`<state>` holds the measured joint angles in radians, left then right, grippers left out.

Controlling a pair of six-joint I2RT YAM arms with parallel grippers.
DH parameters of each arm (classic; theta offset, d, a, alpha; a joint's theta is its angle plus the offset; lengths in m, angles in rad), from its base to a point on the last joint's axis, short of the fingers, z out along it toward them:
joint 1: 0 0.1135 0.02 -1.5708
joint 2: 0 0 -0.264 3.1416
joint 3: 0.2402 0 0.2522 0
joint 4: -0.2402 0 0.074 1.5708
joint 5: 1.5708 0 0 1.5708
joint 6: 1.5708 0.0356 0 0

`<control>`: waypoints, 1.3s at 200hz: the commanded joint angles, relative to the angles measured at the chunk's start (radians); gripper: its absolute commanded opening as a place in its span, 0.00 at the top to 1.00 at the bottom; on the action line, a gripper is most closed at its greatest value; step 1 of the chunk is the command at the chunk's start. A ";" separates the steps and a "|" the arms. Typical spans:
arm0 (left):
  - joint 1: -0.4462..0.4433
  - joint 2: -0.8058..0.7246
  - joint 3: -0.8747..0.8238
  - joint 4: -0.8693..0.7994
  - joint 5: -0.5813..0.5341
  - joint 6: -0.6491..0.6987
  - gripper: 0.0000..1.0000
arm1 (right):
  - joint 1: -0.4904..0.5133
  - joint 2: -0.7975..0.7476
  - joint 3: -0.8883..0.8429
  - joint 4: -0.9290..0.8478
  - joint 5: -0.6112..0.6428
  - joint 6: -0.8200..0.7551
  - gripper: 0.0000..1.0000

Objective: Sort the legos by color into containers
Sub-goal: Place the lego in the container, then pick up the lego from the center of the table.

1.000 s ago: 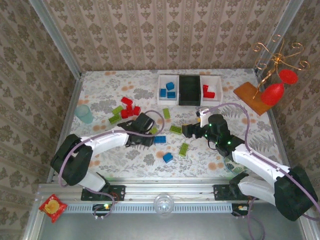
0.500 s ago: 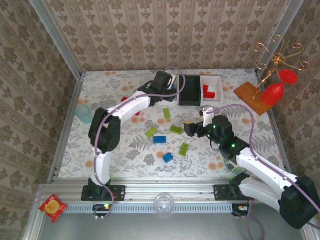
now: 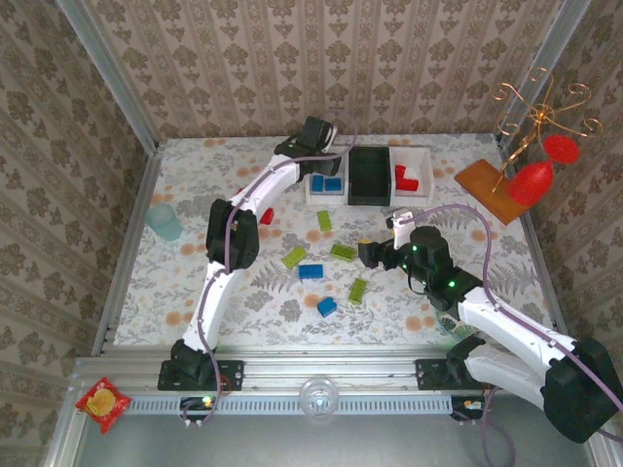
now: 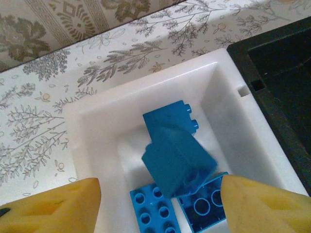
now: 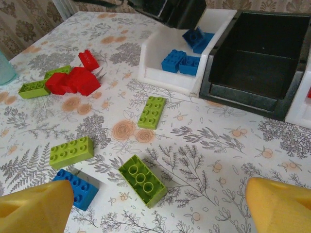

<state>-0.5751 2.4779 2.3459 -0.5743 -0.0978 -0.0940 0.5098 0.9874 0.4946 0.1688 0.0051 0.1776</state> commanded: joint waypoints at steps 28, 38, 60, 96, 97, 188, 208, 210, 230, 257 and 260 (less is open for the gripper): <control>-0.011 -0.490 -0.590 0.200 0.101 -0.020 0.26 | 0.007 0.073 -0.005 0.009 0.036 -0.025 0.07; -0.008 -0.606 -0.753 0.266 0.113 -0.033 0.23 | 0.007 0.093 -0.002 0.012 0.037 -0.027 0.07; 0.013 -0.815 -1.039 0.299 0.082 -0.031 0.21 | 0.007 0.135 -0.002 0.028 0.029 -0.028 0.07; 0.067 -1.060 -1.349 0.328 0.045 -0.102 0.19 | 0.020 0.228 0.033 0.025 -0.002 -0.037 0.08; 0.069 -1.065 -1.356 0.331 0.049 -0.105 0.19 | 0.021 0.232 0.035 0.024 -0.002 -0.037 0.08; 0.095 -1.255 -1.593 0.463 0.195 -0.224 0.19 | 0.187 0.638 0.292 -0.167 0.144 -0.071 0.10; 0.094 -1.272 -1.605 0.475 0.220 -0.230 0.20 | 0.181 0.707 0.359 -0.229 0.208 -0.069 0.10; 0.095 -1.273 -1.606 0.477 0.222 -0.230 0.19 | 0.180 0.712 0.367 -0.236 0.210 -0.069 0.11; 0.092 -1.280 -1.616 0.488 0.231 -0.232 0.19 | 0.160 0.773 0.429 -0.281 0.208 -0.055 0.13; 0.092 -1.288 -1.624 0.491 0.230 -0.221 0.19 | 0.116 0.828 0.480 -0.310 0.161 -0.035 0.20; 0.091 -1.289 -1.625 0.493 0.230 -0.219 0.19 | 0.111 0.833 0.485 -0.308 0.153 -0.037 0.21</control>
<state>-0.4782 1.2152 0.7418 -0.1032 0.1120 -0.3031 0.6552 1.7782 0.9360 -0.0681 0.1619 0.1249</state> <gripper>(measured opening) 0.807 0.813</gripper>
